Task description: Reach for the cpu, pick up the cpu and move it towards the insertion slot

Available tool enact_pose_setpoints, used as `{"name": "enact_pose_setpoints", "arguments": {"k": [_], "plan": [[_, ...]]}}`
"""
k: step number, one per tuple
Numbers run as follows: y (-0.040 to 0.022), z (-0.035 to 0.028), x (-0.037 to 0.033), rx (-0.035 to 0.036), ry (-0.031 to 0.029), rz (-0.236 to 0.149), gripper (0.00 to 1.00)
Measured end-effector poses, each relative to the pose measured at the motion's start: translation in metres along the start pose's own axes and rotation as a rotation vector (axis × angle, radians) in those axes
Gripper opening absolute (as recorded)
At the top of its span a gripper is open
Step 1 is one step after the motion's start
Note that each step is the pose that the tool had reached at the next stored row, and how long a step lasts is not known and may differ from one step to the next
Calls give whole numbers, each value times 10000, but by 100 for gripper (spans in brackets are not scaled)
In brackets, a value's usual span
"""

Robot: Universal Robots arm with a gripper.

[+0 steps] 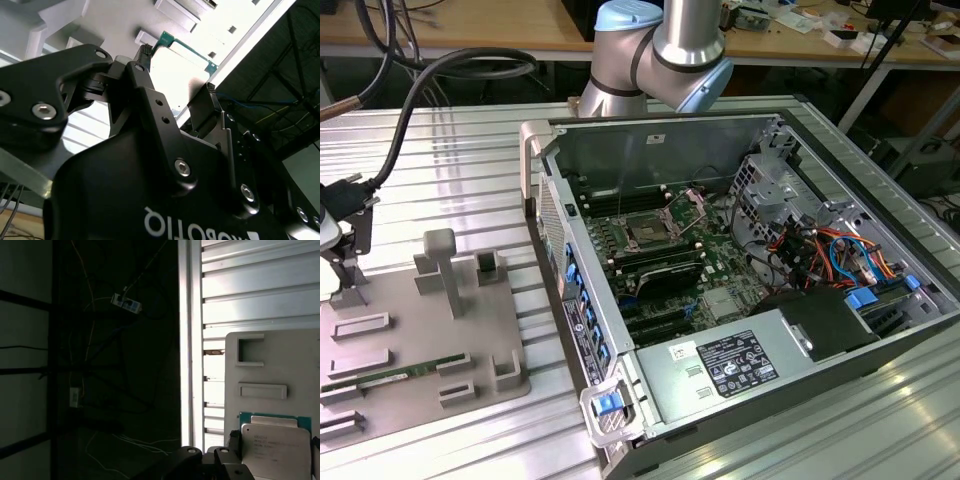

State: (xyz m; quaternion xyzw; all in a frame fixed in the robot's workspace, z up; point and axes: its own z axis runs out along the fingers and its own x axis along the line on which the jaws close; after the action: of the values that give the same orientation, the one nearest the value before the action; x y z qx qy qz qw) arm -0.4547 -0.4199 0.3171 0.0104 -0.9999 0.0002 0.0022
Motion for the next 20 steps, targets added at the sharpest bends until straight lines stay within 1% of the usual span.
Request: {"name": "enact_pose_setpoints", "arguments": {"k": [20], "plan": [[0,-134,1,1,1,0,55]]}}
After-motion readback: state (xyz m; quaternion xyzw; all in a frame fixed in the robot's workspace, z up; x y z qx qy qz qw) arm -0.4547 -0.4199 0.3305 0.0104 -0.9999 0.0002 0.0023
